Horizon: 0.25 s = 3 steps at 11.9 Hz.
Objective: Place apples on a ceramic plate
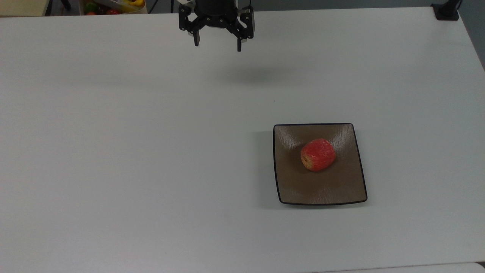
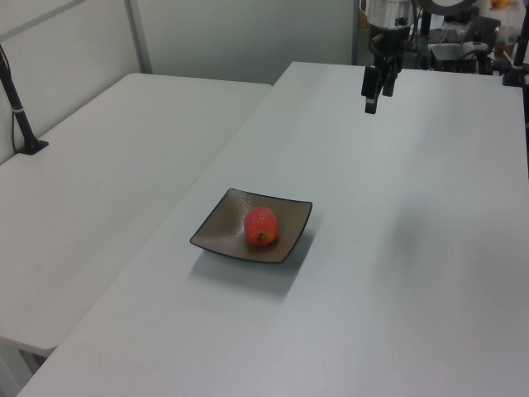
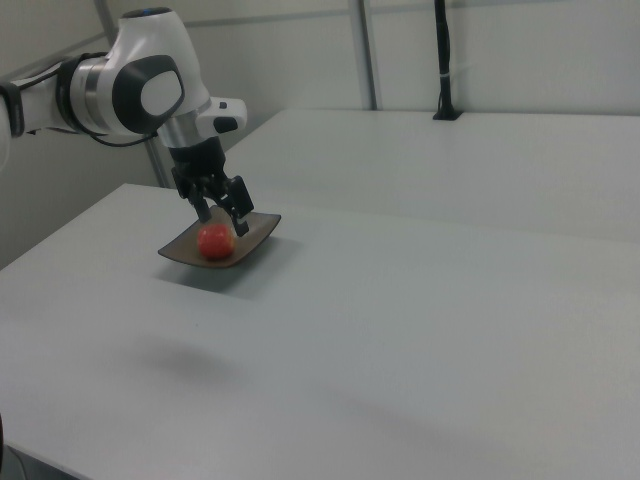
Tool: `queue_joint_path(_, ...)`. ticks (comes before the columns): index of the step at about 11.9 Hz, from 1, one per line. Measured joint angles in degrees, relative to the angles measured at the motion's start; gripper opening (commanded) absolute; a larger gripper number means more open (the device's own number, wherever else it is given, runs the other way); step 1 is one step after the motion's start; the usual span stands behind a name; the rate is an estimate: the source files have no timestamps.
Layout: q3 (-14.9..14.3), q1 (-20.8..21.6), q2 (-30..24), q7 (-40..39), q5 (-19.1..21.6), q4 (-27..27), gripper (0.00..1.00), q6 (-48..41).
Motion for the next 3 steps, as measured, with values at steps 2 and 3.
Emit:
queue_joint_path(2, 0.0, 0.0, 0.0, -1.8, 0.0, -0.2, 1.0, 0.0)
queue_joint_path(3, 0.0, 0.0, 0.0, -4.5, 0.0, -0.4, 1.0, -0.1)
